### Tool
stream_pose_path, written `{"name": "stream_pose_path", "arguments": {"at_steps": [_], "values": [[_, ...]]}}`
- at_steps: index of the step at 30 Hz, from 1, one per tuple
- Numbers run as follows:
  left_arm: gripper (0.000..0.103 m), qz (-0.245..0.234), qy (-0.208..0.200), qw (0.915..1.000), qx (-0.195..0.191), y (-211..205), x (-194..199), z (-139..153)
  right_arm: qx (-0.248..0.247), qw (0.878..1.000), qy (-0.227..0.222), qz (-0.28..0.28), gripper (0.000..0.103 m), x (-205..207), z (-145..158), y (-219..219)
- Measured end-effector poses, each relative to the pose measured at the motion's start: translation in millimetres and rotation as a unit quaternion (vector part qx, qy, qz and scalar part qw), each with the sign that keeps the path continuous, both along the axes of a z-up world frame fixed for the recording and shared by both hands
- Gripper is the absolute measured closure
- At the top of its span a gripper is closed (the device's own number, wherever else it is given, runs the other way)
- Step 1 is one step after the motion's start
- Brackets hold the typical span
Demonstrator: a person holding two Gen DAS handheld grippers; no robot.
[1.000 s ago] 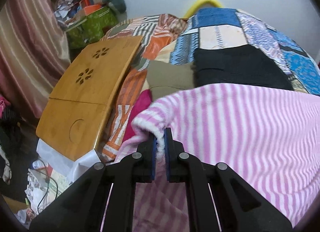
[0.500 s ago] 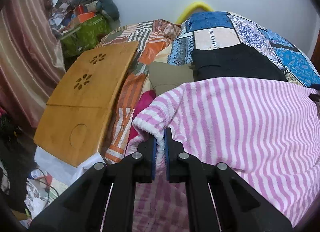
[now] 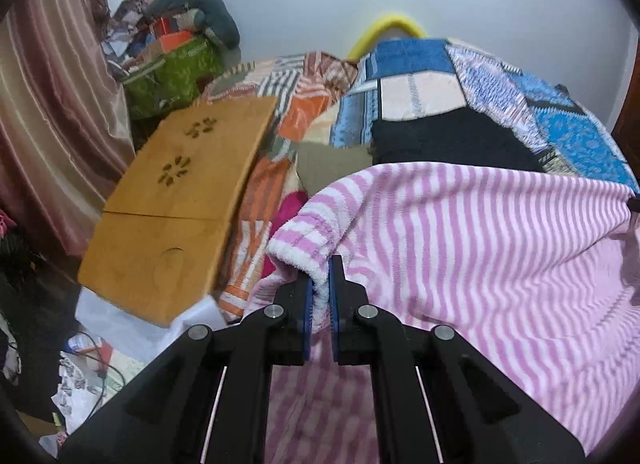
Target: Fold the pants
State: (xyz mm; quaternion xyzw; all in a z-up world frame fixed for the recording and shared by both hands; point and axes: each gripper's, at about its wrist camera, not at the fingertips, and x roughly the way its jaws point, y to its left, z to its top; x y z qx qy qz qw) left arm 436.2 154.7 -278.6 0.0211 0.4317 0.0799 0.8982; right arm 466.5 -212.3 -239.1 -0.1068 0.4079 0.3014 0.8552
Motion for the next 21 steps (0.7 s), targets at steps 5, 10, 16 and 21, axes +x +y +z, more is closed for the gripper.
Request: {"name": "stream_pose_path", "arguments": {"at_steps": [5,10,16,21], "values": [[0.096,-0.012,-0.015,0.9998,-0.002,-1,-40,35,0.010,1.000,-0.012,-0.003,0.096,-50,36,-18],[0.096,-0.009,-0.021,0.9995,-0.022,13,-83,60,0.019,1.000,-0.020,-0.003,0.096,-103,61,-27],[0.096,0.005,-0.019,0.9981,-0.058,48,-132,69,0.035,0.999,-0.017,0.004,0.096,-155,75,-27],[0.096,0.003,-0.003,0.9966,-0.082,73,-165,57,0.046,0.999,0.001,0.020,0.096,-190,69,-18]]}}
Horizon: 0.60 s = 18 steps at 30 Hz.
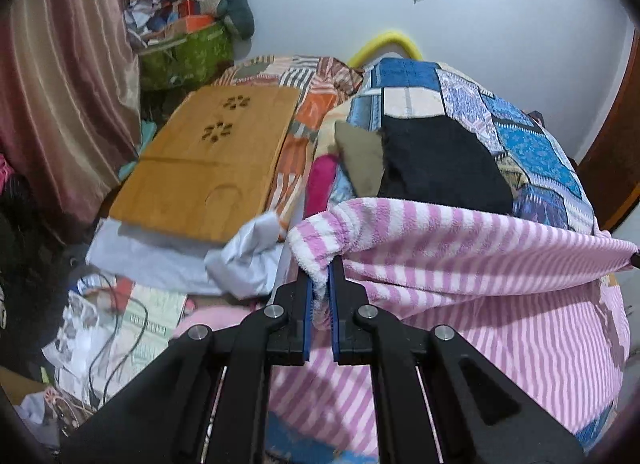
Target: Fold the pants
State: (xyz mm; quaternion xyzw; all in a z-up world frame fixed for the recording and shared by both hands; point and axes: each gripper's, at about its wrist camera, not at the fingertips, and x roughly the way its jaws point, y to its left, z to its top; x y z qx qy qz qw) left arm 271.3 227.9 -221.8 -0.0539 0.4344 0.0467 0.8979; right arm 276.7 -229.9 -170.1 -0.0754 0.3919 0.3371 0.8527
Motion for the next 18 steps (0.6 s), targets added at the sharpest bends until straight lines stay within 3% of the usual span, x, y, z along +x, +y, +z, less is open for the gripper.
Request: {"name": "stream_pose_path", "arguments": {"at_steps": [7,18], "values": [[0.096,-0.019,0.028,0.9993,0.013,12,-40,-30,0.012,0.999,0.026,0.026,0.096,-45,-11,16],[0.095,-0.003,0.081,0.9967,0.003,28,-69,-85,0.018,0.996,0.077,0.045,0.099,-89,-45,32]]}}
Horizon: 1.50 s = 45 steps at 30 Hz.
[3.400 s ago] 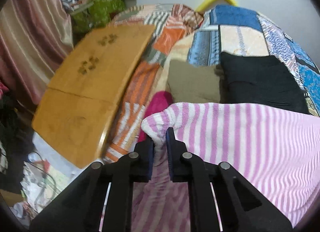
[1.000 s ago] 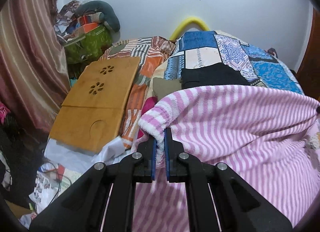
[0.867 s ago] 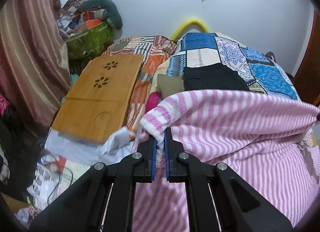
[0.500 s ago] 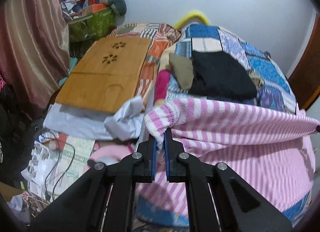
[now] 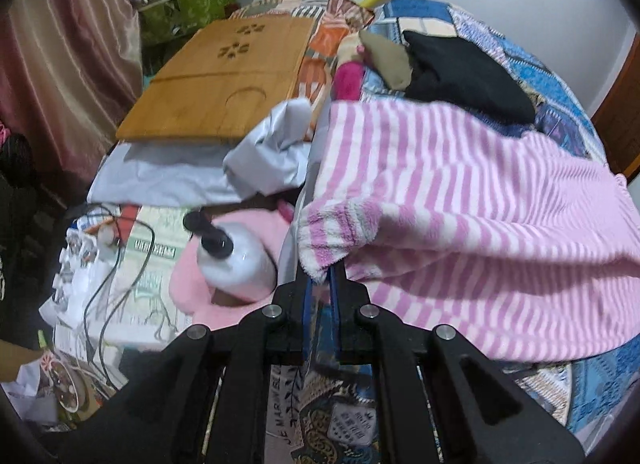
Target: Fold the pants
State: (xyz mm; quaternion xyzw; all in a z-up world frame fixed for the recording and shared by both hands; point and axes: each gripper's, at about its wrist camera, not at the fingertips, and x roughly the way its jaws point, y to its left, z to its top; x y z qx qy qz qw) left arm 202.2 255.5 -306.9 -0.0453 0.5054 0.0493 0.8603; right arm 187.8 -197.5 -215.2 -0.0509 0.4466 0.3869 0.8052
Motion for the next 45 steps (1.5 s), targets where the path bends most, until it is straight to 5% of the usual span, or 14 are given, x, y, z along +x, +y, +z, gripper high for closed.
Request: {"name": "stream_pose_path", "arguments": {"at_steps": [8,15,18,20,23,27,32,36,41,45], "values": [[0.095,0.024,0.033,0.9989,0.021,10,-20,-15,0.006,1.000,0.027,-0.005,0.099,-8,-22,7],[0.095,0.028,-0.026,0.9992,0.008,-3,-28,38,0.014,0.999,0.046,-0.017,0.098,-7,-17,2],[0.094,0.015,-0.053,0.9985,0.005,-20,-22,65,0.013,0.999,0.037,-0.032,0.089,-8,-8,-7],[0.093,0.006,-0.067,0.9977,0.000,-36,-17,80,0.020,0.998,0.026,-0.046,0.074,-8,-2,-15],[0.084,-0.010,-0.073,0.9972,-0.013,-58,-9,88,0.028,0.997,0.003,-0.070,0.071,-9,10,-34],[0.064,-0.028,-0.063,0.9974,-0.019,-97,4,81,0.017,0.994,-0.027,-0.105,0.066,-10,20,-62],[0.058,-0.053,-0.034,0.9976,-0.029,-141,10,55,0.001,0.987,-0.045,-0.153,0.055,-12,19,-99],[0.043,-0.067,-0.016,0.9975,-0.014,-173,9,31,-0.004,0.980,-0.044,-0.194,0.051,-13,11,-128],[0.042,-0.071,0.007,0.9974,0.010,-190,14,13,-0.013,0.969,-0.033,-0.246,0.051,-3,-3,-164],[0.042,-0.083,-0.008,0.9964,0.016,-205,31,29,-0.019,0.959,-0.039,-0.280,0.050,14,-6,-191]]}}
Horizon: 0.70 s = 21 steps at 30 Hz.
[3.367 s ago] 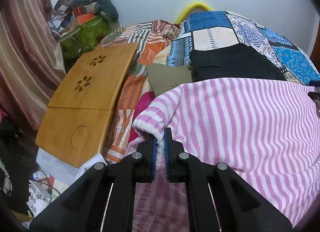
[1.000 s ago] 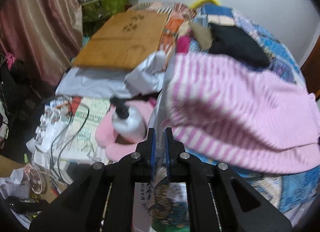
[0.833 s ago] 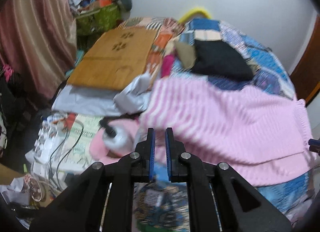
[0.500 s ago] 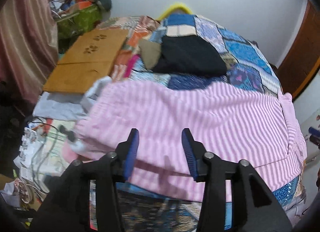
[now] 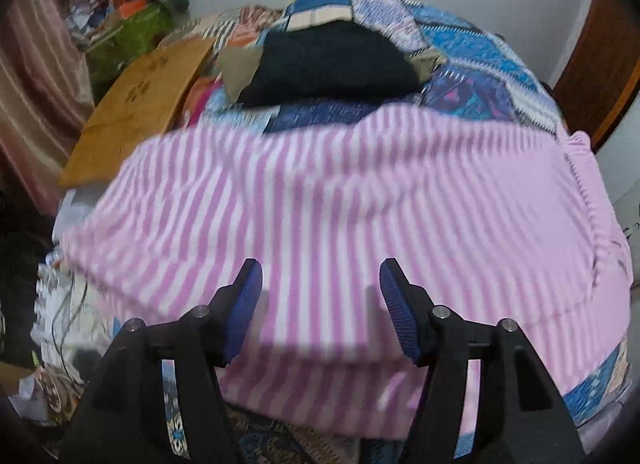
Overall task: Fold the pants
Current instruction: 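Lay the pants flat on the bed and open both grippers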
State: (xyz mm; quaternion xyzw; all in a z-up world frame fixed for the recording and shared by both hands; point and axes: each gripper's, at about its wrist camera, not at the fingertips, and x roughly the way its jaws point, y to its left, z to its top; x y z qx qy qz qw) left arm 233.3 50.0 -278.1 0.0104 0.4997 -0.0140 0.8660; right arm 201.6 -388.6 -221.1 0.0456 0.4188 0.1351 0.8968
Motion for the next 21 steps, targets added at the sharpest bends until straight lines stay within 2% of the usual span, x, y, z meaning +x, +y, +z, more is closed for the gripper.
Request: {"name": "stream_pose_path", "arguments": {"at_steps": [4,11,17,21], "values": [[0.037,-0.010,-0.027,0.9996,0.002,-18,28,20,-0.006,0.999,-0.015,-0.031,0.040,25,3,-22],[0.032,-0.018,-0.041,0.9990,-0.001,-42,82,23,-0.004,0.998,-0.014,-0.057,0.039,95,-2,-46],[0.030,-0.019,-0.029,0.9994,-0.004,-48,118,5,-0.012,0.998,0.022,-0.058,0.039,166,-41,-51],[0.030,-0.021,-0.013,0.9997,-0.004,-49,131,-11,-0.039,0.997,0.044,-0.054,0.039,204,-69,-47]]}}
